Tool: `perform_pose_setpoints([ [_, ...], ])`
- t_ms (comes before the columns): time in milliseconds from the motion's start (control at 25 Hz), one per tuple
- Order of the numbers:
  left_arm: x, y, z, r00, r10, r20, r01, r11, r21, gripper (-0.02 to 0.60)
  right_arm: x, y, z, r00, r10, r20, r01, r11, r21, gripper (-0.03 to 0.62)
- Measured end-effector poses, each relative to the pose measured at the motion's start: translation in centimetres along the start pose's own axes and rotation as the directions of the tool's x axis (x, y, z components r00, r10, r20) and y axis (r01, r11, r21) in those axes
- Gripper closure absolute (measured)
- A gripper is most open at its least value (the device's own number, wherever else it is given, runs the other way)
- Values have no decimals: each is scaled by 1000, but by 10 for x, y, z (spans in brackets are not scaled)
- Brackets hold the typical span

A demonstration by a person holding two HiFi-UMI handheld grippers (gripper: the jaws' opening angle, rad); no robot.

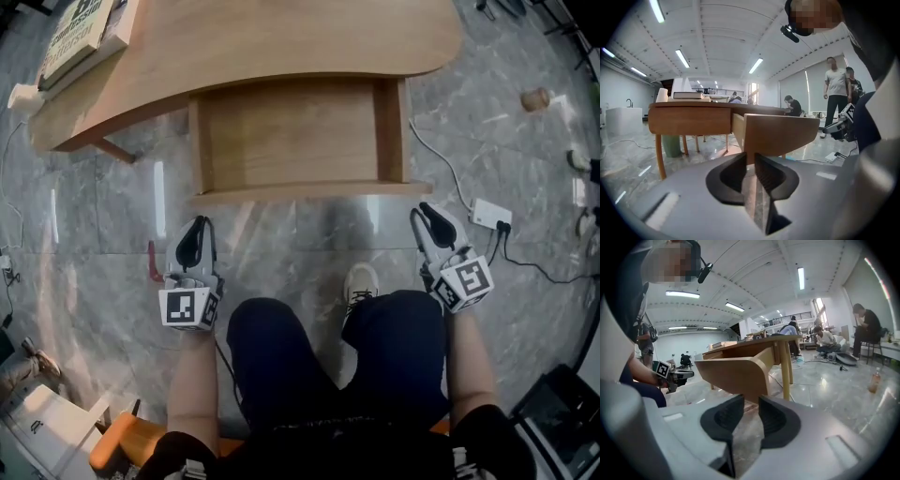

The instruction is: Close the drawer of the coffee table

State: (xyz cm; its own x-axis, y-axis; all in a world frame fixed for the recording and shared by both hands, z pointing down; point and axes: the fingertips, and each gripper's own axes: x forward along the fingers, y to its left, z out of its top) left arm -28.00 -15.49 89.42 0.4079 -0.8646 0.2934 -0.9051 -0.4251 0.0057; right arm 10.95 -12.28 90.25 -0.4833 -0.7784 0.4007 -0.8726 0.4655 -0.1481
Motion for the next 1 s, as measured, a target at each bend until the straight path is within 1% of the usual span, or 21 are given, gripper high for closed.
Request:
perform_pose_setpoints([
  [40, 2, 2, -1, 1000, 5, 8, -5, 1000, 6, 479, 2, -2, -1, 1000, 5, 7, -4, 1000, -4, 497],
  [80, 4, 3, -2, 1000, 10, 16, -11, 1000, 13, 451, 4, -5, -1, 1000, 2, 15, -2, 1000, -12, 494],
  [200, 13, 3, -5, 999, 18, 41, -19, 1000, 10, 449, 10, -18, -6, 999, -23, 41, 24, 999, -31, 487],
  [240, 18, 0, -6, 999, 12, 48, -12, 1000, -1, 429, 10, -23, -9, 998, -32, 46, 33, 999, -22, 458],
  [280, 22, -3, -8, 999, 2, 51, -2, 1000, -9, 395, 8, -26, -10, 998, -40, 49, 40, 999, -11, 434],
  [360, 28, -6, -10, 998, -15, 55, 16, 1000, -15, 328, 7, -27, -8, 997, -46, 61, 47, 999, -12, 420],
  [480, 36, -1, -5, 998, -24, 61, 25, 1000, -14, 273, 15, -26, 0, 996, -39, 77, 41, 999, -23, 398],
  [600, 43, -3, 4, 996, -59, 67, 58, 998, 18, 262, 20, -23, 5, 997, -26, 78, 29, 999, -33, 387],
  [720, 44, -3, 9, 994, -91, 57, 87, 994, 68, 262, 28, -15, 14, 997, -4, 81, 10, 997, -75, 385],
  [800, 43, -3, 11, 991, -111, 69, 105, 991, 88, 266, 33, -10, 18, 997, 9, 78, -1, 995, -103, 385],
  [840, 43, -5, 12, 990, -122, 77, 114, 988, 101, 280, 34, -10, 19, 997, 9, 78, 0, 994, -108, 386],
  [960, 42, -12, 13, 986, -140, 91, 128, 984, 128, 353, 32, -11, 19, 997, -8, 82, 16, 995, -103, 387],
  [1000, 41, -13, 14, 986, -137, 96, 125, 985, 118, 353, 31, -11, 19, 997, -13, 80, 21, 994, -103, 387],
])
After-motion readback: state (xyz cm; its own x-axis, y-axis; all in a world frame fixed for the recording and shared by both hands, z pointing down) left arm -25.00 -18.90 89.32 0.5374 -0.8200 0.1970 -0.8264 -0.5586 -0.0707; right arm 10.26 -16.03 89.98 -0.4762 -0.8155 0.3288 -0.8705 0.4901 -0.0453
